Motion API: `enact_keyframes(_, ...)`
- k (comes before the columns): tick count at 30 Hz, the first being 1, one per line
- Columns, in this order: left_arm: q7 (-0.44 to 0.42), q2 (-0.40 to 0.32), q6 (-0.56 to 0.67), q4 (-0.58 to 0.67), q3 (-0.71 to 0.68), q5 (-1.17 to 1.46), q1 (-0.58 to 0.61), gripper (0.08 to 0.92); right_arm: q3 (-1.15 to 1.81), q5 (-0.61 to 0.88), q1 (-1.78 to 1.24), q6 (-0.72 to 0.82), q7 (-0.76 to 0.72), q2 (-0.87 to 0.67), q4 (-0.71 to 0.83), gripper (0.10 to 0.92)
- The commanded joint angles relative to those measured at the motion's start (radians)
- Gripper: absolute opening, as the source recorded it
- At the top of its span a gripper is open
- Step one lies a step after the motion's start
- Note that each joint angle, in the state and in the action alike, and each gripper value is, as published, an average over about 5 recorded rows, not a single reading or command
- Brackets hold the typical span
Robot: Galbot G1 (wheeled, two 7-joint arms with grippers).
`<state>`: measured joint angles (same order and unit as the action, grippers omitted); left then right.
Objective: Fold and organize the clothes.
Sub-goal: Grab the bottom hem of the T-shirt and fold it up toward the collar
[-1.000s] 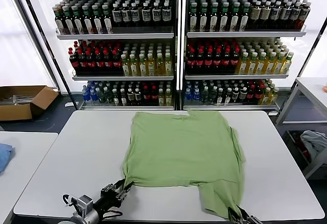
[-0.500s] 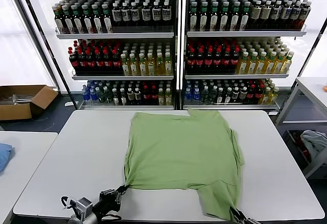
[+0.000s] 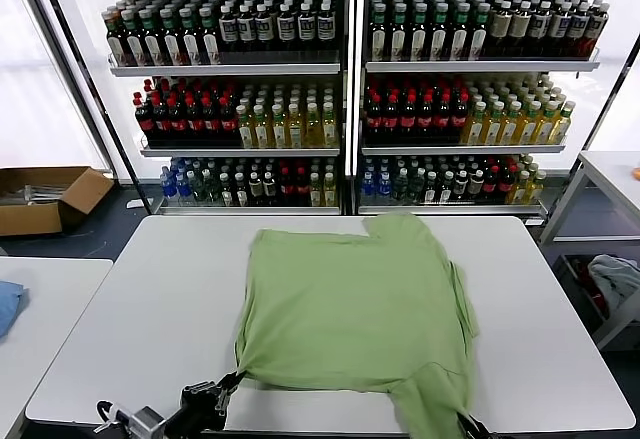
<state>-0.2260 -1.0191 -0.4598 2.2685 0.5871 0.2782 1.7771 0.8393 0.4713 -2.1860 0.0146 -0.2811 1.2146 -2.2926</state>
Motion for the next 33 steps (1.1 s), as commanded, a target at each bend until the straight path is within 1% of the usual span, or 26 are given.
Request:
enact_keyframes(1,-0.013,0.06,0.001,0.029,0.037,0.006,-0.017,0.084,0.02,0.071,0.093,0.008,0.033,0.01,-0.01,0.112)
enact_keyframes(5,-0.012,0.095,-0.002,-0.02,0.005,0.041,-0.123,0.084,-0.016,0.096,0.268,0.062,0.065,0.0,0.036,0.112)
enact_keyframes(8,-0.023,0.113,0.0,-0.048,-0.013,0.067,-0.177,0.084,-0.038,0.113,0.406,0.1,0.077,-0.011,0.077,0.112)
enact_keyframes(14,-0.035,0.124,0.001,-0.128,-0.048,0.101,-0.305,0.085,-0.075,0.133,0.579,0.14,0.096,-0.035,0.153,0.112)
enact_keyframes(17,-0.034,0.124,0.002,-0.183,-0.102,0.108,-0.388,0.085,-0.104,0.133,0.654,0.15,0.104,-0.051,0.208,0.112)
enact_keyframes(21,-0.029,0.117,0.003,-0.284,-0.2,0.111,-0.509,0.084,-0.156,0.128,0.771,0.164,0.112,-0.07,0.3,0.112)
enact_keyframes(26,-0.02,0.089,0.006,-0.408,-0.28,0.108,-0.64,0.084,-0.231,0.116,0.913,0.178,0.121,-0.091,0.428,0.112)
enact_keyframes(29,-0.02,0.072,0.007,-0.481,-0.315,0.103,-0.701,0.085,-0.284,0.093,0.976,0.182,0.12,-0.098,0.504,0.112)
enact_keyframes(33,-0.018,0.048,0.01,-0.563,-0.335,0.082,-0.746,0.084,-0.348,0.03,1.022,0.181,0.112,-0.095,0.584,0.115)
